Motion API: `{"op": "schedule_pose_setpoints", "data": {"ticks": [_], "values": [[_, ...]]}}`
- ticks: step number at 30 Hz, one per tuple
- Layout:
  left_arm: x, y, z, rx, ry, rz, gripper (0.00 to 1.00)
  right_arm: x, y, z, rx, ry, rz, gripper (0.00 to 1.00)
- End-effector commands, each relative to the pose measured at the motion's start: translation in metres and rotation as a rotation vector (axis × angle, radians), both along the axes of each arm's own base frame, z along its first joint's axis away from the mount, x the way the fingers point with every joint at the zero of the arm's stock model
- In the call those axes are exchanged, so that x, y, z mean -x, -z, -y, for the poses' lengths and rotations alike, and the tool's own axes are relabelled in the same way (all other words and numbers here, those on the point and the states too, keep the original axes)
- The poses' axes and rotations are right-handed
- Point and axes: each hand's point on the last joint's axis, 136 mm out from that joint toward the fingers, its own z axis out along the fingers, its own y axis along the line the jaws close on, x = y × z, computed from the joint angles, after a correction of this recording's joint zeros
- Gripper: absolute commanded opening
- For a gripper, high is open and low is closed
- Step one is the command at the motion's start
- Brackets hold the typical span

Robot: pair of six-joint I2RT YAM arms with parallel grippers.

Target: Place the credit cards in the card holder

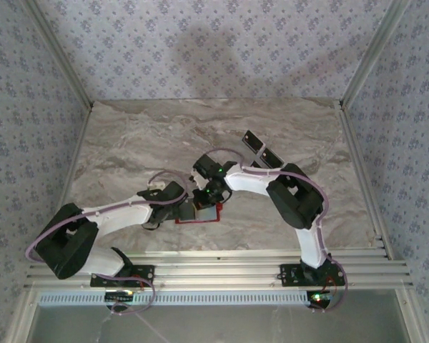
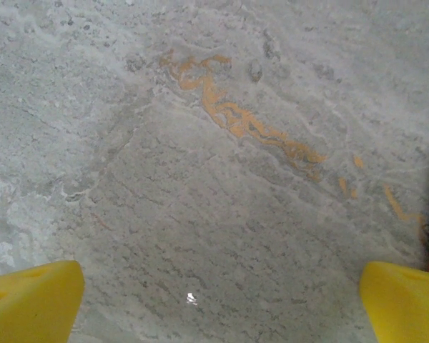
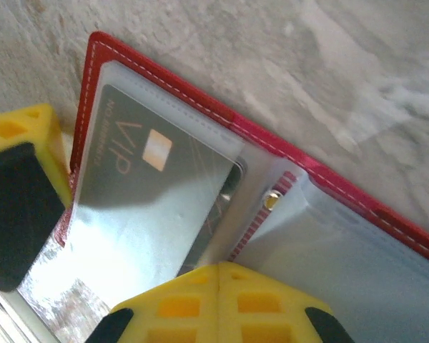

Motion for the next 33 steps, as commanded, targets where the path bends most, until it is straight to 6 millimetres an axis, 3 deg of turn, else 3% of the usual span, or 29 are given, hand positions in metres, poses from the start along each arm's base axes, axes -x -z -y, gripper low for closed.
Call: {"op": "schedule_pose_setpoints", "data": {"ticks": [1,7,17,33], "values": [[-0.004,-0.009,0.000,0.029,-0.010,0.021,1.00,-0.001,-0.004,0.012,-0.011,0.041,-0.007,0.00],[-0.005,-0.007,-0.001,0.023,-0.006,0.010,1.00,-0.003,0.005,0.024,0.019,0.063,-0.008,0.00],[-0.004,0.003,0.003,0.029,0.011,-0.015,1.00,0.006,-0.016,0.008,0.016,0.001,0.047,0.00],[-0.001,0.010,0.004,0.039,0.011,-0.023,1.00,0.021,-0.005,-0.011,0.026,-0.048,0.012,0.00]]}}
